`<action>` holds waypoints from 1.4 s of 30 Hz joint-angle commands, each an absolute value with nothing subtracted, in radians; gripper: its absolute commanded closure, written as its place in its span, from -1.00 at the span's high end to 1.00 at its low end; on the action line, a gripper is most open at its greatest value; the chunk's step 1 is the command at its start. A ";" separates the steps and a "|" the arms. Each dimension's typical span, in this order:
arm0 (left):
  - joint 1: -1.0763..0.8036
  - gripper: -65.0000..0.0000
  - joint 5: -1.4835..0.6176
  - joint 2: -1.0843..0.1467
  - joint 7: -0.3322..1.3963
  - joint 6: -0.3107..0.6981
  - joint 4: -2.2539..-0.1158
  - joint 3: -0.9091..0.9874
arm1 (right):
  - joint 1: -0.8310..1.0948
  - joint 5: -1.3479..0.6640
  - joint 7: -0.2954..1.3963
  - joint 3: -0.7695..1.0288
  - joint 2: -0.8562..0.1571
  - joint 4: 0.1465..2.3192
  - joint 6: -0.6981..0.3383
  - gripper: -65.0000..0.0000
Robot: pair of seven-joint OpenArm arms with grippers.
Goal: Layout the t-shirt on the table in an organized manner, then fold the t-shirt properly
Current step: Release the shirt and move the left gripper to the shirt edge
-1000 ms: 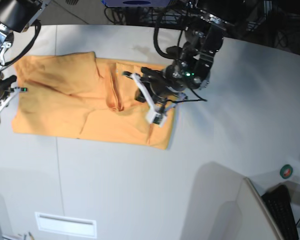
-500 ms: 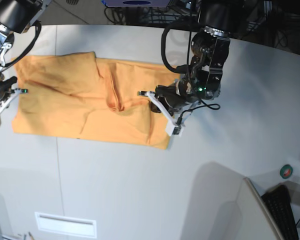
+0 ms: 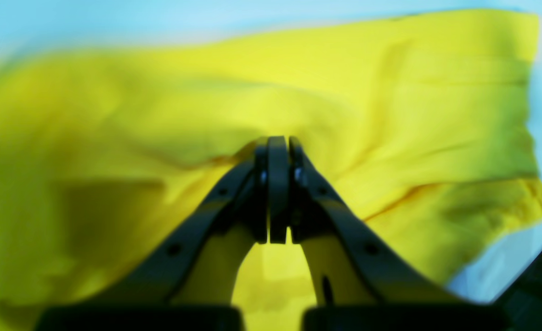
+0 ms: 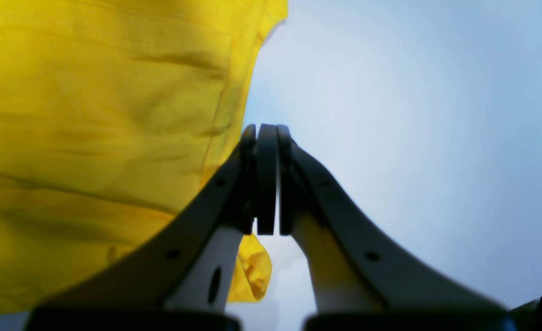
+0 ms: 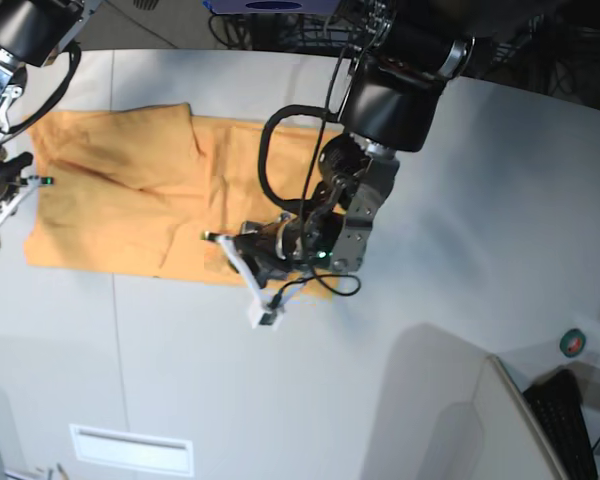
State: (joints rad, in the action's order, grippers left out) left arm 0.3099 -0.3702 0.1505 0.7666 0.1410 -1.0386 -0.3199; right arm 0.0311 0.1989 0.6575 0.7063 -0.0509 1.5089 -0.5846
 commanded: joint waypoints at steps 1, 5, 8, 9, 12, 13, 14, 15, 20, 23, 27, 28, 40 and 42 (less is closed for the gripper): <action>0.344 -1.00 -0.414 0.157 0.748 0.148 -1.049 -0.351 | 0.019 0.196 0.642 0.707 -0.065 1.527 -0.582 -1.00; 0.386 -1.00 -0.550 0.157 0.699 0.145 -1.032 -0.389 | 0.019 0.196 0.642 0.707 -0.065 1.526 -0.582 -1.00; 0.378 -1.00 -0.578 0.137 0.699 0.145 -1.044 -0.387 | 0.019 0.194 0.642 0.707 -0.064 1.529 -0.582 -1.00; 0.371 -1.00 -0.578 0.124 0.699 0.145 -1.058 -0.389 | 0.019 0.194 0.642 0.710 -0.064 1.529 -0.582 -1.00; 0.311 -1.00 -0.576 0.071 0.697 0.145 -1.099 -0.387 | 0.019 0.191 0.642 0.713 -0.062 1.529 -0.582 -1.00; 0.292 -1.00 -0.576 0.054 0.696 0.145 -1.116 -0.387 | 0.019 0.191 0.642 0.714 -0.061 1.529 -0.582 -1.00; 0.272 -1.00 -0.576 0.033 0.696 0.145 -1.136 -0.386 | 0.019 0.189 0.642 0.714 -0.061 1.529 -0.582 -1.00; 0.243 -1.00 -0.576 0.007 0.696 0.145 -1.162 -0.381 | 0.019 0.189 0.642 0.714 -0.059 1.529 -0.584 -1.00; 0.059 -1.00 -0.576 -0.125 0.691 0.145 -1.326 -0.174 | 0.004 -0.021 0.763 0.714 -0.068 1.520 -0.585 -1.00; -0.041 -1.00 -0.575 -0.197 0.654 0.148 -1.420 -0.018 | 0.001 -0.232 0.849 0.716 -0.120 1.483 -0.585 -0.22; -0.110 -1.00 -0.575 -0.297 0.591 0.148 -1.445 0.082 | -0.001 -0.447 0.857 0.716 -0.173 1.395 -0.585 0.22; -0.122 -1.00 -0.575 -0.315 0.579 0.148 -1.435 0.094 | -0.002 -0.486 0.863 0.716 -0.189 1.362 -0.584 0.22; -0.127 -1.00 -0.573 -0.321 0.437 0.148 -1.296 0.087 | -0.074 -0.570 0.881 0.707 -0.312 0.980 -0.582 0.22; -0.101 -1.00 -0.547 -0.315 0.415 0.148 -1.268 0.027 | -0.074 -0.570 0.883 0.705 -0.312 0.958 -0.582 0.22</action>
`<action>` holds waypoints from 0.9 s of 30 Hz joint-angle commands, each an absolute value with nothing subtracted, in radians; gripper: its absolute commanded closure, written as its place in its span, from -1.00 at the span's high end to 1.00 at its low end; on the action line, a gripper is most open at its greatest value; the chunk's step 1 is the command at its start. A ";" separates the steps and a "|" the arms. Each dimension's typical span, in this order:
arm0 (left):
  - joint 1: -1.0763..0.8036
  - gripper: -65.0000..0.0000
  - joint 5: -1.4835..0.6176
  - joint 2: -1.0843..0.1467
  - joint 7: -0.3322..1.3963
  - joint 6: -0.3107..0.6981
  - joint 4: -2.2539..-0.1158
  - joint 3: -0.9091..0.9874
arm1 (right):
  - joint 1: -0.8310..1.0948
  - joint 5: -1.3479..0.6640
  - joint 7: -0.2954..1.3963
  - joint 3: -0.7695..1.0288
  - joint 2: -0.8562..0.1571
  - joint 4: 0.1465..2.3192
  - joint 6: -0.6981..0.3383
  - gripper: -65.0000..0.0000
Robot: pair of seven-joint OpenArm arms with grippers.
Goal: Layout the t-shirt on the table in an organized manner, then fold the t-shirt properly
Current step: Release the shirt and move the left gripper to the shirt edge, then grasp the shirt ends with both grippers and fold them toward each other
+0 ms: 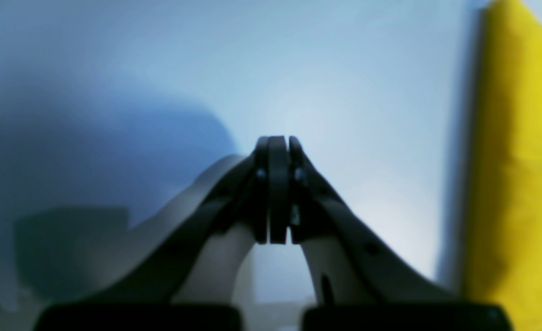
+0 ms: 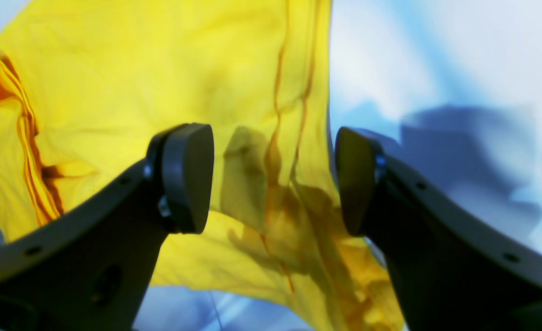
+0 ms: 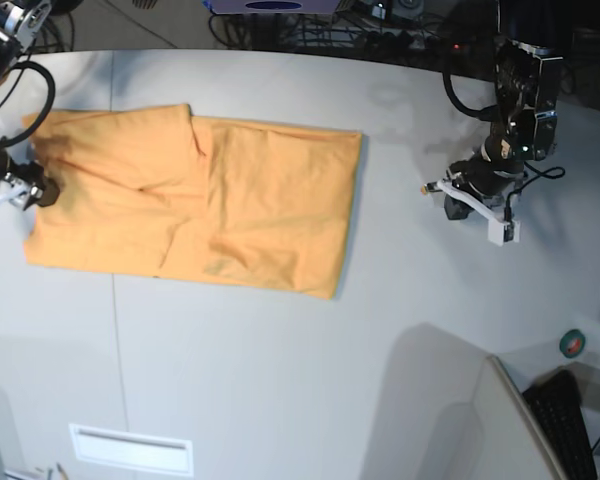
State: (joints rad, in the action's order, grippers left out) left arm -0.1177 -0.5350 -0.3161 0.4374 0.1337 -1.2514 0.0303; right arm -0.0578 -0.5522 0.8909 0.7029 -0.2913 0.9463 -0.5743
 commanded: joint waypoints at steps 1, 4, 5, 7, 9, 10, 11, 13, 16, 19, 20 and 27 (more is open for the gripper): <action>-0.091 -1.00 -0.516 -0.312 0.409 0.147 -1.257 -0.001 | -0.074 -0.570 0.886 0.705 -0.312 0.947 -0.582 0.22; -0.064 -1.00 -0.440 -0.269 0.406 0.148 -1.221 -0.053 | -0.070 -0.570 0.891 0.704 -0.312 0.932 -0.584 0.22; -0.059 -1.00 -0.427 -0.254 0.406 0.150 -1.211 -0.053 | -0.068 -0.568 0.891 0.702 -0.311 0.932 -0.584 0.22; -0.051 -1.00 -0.406 -0.236 0.406 0.150 -1.198 -0.061 | -0.067 -0.568 0.891 0.679 -0.311 0.932 -0.585 0.22; -0.050 -1.00 -0.395 -0.211 0.406 0.150 -1.201 -0.065 | -0.065 -0.572 0.891 0.633 -0.311 0.932 -0.587 0.22; -0.048 -1.00 -0.395 -0.202 0.406 0.150 -1.202 -0.065 | -0.065 -0.575 0.891 0.618 -0.311 0.932 -0.587 0.22; -0.038 -1.00 -0.395 -0.191 0.406 0.151 -1.204 -0.068 | -0.065 -0.575 0.891 0.605 -0.308 0.932 -0.587 0.22; -0.025 -1.00 -0.394 -0.183 0.407 0.151 -1.194 -0.096 | -0.065 -0.576 0.891 0.596 -0.305 0.931 -0.587 0.22; -0.015 -1.00 -0.397 -0.180 0.407 0.151 -1.194 -0.153 | -0.065 -0.576 0.891 0.598 -0.291 0.931 -0.587 0.22; 0.002 -1.00 -0.398 -0.179 0.407 0.150 -1.191 -0.193 | -0.065 -0.576 0.891 0.598 -0.289 0.931 -0.587 0.20; 0.005 -1.00 -0.398 -0.177 0.407 0.150 -1.191 -0.200 | -0.065 -0.575 0.891 0.598 -0.289 0.931 -0.587 0.15; 0.019 -1.00 -0.397 -0.148 0.407 0.150 -1.191 -0.213 | -0.074 -0.570 0.881 0.598 -0.292 0.932 -0.585 -0.84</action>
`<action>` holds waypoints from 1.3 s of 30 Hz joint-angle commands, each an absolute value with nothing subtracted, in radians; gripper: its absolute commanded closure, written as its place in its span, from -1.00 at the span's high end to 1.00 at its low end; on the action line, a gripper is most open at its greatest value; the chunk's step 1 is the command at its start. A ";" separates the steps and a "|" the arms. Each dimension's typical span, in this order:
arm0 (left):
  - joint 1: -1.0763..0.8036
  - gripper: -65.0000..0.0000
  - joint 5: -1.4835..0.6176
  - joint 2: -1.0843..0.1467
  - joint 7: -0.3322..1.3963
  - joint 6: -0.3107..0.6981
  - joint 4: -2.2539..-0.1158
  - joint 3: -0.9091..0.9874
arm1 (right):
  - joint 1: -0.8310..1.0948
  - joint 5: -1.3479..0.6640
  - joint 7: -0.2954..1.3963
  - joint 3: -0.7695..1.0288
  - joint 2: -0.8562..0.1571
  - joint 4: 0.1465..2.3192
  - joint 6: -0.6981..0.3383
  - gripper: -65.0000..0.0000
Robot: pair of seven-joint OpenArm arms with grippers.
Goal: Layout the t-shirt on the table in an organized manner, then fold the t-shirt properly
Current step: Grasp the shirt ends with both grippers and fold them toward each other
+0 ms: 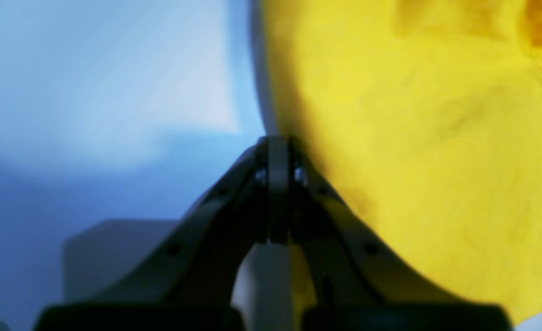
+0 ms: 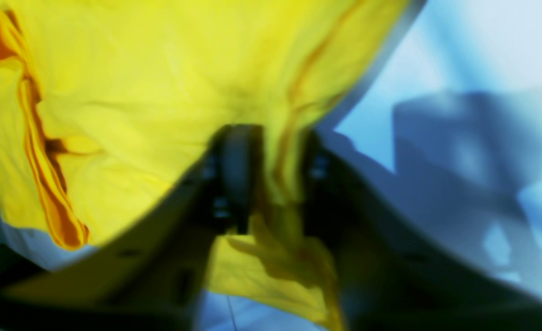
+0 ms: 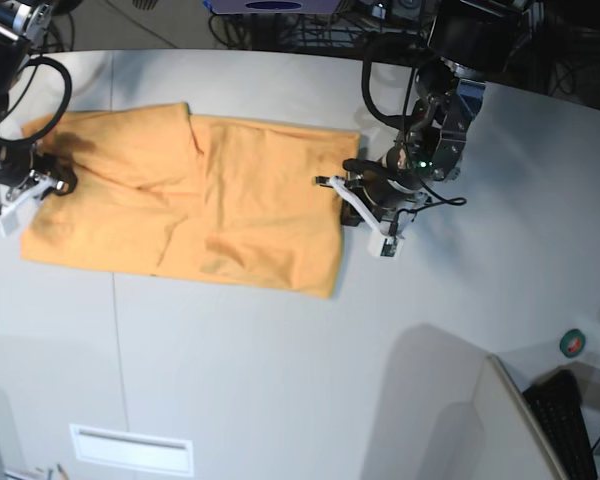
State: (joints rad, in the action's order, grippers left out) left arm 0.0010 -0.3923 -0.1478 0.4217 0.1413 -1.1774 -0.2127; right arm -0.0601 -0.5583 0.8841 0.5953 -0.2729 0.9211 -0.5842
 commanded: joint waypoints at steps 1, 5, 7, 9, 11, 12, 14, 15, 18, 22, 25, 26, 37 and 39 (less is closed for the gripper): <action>0.027 -1.00 -0.397 -0.145 0.407 0.150 -1.185 -0.239 | -0.076 -0.570 0.881 0.598 -0.292 0.935 -0.585 -1.00; 0.065 -1.00 -0.397 -0.137 0.407 0.150 -1.141 -0.311 | -0.090 -0.568 0.883 0.591 -0.294 0.943 -0.582 -1.00; 0.077 -1.00 -0.398 -0.136 0.407 0.150 -1.122 -0.320 | -0.090 -0.567 0.885 0.590 -0.306 0.961 -0.581 -1.00; 0.099 -1.00 -0.400 -0.128 0.407 0.150 -1.119 -0.321 | -0.082 -0.567 0.889 0.590 -0.315 0.997 -0.579 -1.00; 0.105 -1.00 -0.398 -0.124 0.407 0.150 -1.118 -0.320 | -0.076 -0.565 0.891 0.590 -0.320 1.033 -0.576 -1.00; 0.116 -1.00 -0.398 -0.124 0.407 0.150 -1.119 -0.320 | -0.067 -0.553 0.891 0.588 -0.321 1.063 -0.561 -1.00; 0.130 -1.00 -0.398 -0.124 0.409 0.150 -1.116 -0.321 | -0.059 -0.509 0.892 0.588 -0.323 1.139 -0.509 -1.00; 0.136 -1.00 -0.398 -0.124 0.409 0.150 -1.115 -0.321 | -0.058 -0.490 0.895 0.588 -0.320 1.175 -0.493 -1.00; 0.142 -1.00 -0.398 -0.119 0.409 0.150 -1.115 -0.320 | -0.047 -0.453 0.951 0.588 -0.318 1.264 -0.483 -1.00; 0.168 -1.00 -0.398 -0.093 0.412 0.150 -1.084 -0.323 | -0.041 -0.407 0.993 0.535 -0.291 1.394 -0.478 -1.00; 0.194 -1.00 -0.397 -0.062 0.409 0.150 -1.038 -0.323 | -0.039 -0.335 1.021 0.456 -0.280 1.481 -0.478 -1.00; 0.203 -1.00 -0.397 -0.054 0.409 0.150 -1.020 -0.323 | -0.039 -0.312 1.032 0.432 -0.262 1.506 -0.478 -1.00; 0.223 -1.00 -0.397 -0.028 0.407 0.150 -0.998 -0.323 | -0.036 -0.058 1.106 0.259 -0.056 1.755 -0.478 -1.00; 0.223 -1.00 -0.397 -0.028 0.409 0.150 -0.998 -0.325 | -0.038 -0.053 1.107 0.219 -0.035 1.758 -0.478 -1.00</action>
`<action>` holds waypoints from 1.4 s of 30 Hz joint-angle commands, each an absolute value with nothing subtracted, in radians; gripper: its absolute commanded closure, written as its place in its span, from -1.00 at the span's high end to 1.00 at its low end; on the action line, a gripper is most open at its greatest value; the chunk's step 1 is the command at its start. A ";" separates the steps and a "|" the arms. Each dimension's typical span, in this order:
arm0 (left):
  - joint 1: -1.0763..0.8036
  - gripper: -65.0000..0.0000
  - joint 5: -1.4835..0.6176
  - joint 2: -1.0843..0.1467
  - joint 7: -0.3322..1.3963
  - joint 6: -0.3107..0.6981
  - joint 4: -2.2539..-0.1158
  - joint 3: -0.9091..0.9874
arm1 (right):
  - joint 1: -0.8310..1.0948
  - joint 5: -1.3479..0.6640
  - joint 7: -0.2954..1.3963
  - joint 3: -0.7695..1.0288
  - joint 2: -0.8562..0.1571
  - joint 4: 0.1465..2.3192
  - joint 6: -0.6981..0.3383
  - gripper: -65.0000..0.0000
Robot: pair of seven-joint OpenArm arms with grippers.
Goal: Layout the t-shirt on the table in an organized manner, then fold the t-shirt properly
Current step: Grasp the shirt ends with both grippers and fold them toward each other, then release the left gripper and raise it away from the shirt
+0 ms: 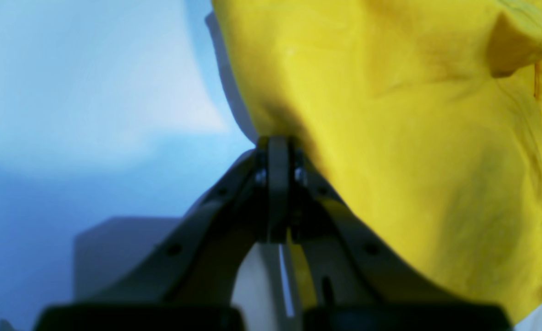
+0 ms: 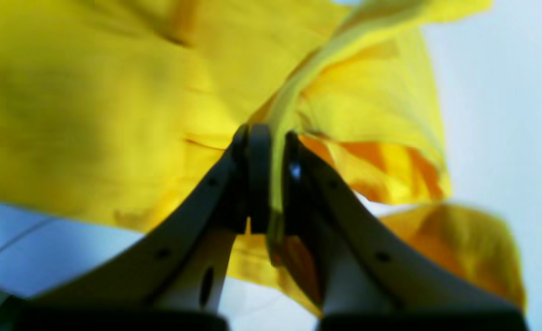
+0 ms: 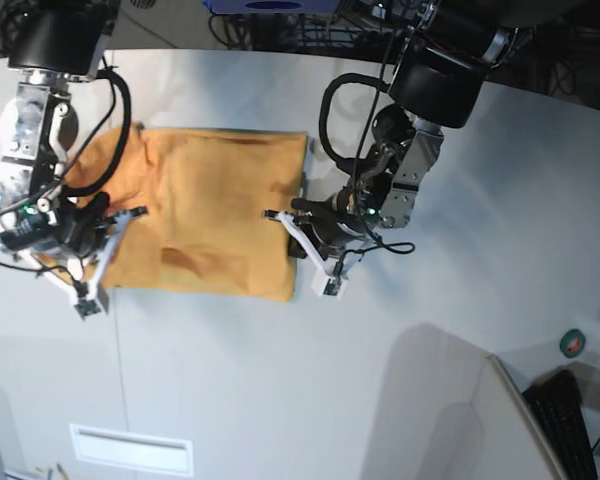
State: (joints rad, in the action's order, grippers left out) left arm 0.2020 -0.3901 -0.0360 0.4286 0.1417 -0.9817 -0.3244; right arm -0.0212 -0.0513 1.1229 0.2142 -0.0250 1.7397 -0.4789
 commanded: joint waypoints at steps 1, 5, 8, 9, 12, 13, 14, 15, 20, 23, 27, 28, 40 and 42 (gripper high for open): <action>0.222 -1.00 -0.397 -0.028 0.409 0.150 -0.998 -0.325 | -0.038 -0.053 1.107 0.202 -0.025 1.758 -0.478 -1.00; 0.219 -1.00 -0.397 -0.035 0.409 0.151 -0.998 -0.325 | -0.038 -0.051 1.107 0.140 0.028 1.758 -0.453 -1.00; 0.220 -1.00 -0.397 -0.036 0.409 0.151 -0.998 -0.369 | -0.038 -0.051 1.102 0.087 0.054 1.758 -0.398 -1.00; 0.223 -1.00 -0.397 -0.039 0.409 0.151 -0.998 -0.403 | -0.038 -0.051 1.102 0.064 0.058 1.758 -0.386 -1.00; 0.223 -1.00 -0.397 -0.053 0.407 0.150 -0.998 -0.472 | -0.038 -0.051 1.099 0.012 0.081 1.758 -0.366 -1.00; 0.223 -1.00 -0.397 -0.053 0.407 0.150 -0.998 -0.478 | -0.041 -0.051 1.099 0.001 0.087 1.758 -0.357 -1.00; 0.223 -1.00 -0.397 -0.053 0.407 0.150 -0.998 -0.478 | -0.041 -0.051 1.099 -0.008 0.091 1.758 -0.349 -1.00; 0.223 -1.00 -0.397 -0.053 0.407 0.150 -0.998 -0.478 | -0.042 -0.051 1.099 -0.021 0.097 1.758 -0.341 -1.00; 0.225 -1.00 -0.397 -0.056 0.407 0.150 -0.998 -0.473 | -0.039 -0.051 1.098 -0.093 0.104 1.758 -0.335 -1.00; 0.225 -1.00 -0.397 -0.058 0.407 0.150 -1.000 -0.473 | -0.035 -0.054 1.098 -0.107 0.107 1.758 -0.328 -1.00; 0.225 -1.00 -0.397 -0.058 0.407 0.150 -1.000 -0.473 | -0.033 -0.056 1.098 -0.107 0.119 1.758 -0.317 -1.00; 0.225 -1.00 -0.397 -0.058 0.407 0.150 -1.000 -0.473 | -0.033 -0.056 1.098 -0.107 0.120 1.758 -0.317 -1.00; 0.225 -1.00 -0.398 -0.058 0.407 0.150 -1.004 -0.473 | -0.031 -0.058 1.049 -0.107 0.128 1.667 -0.317 -1.00; 0.223 -1.00 -0.398 -0.058 0.407 0.150 -1.004 -0.473 | -0.036 -0.058 1.049 -0.107 0.128 1.667 -0.317 -1.00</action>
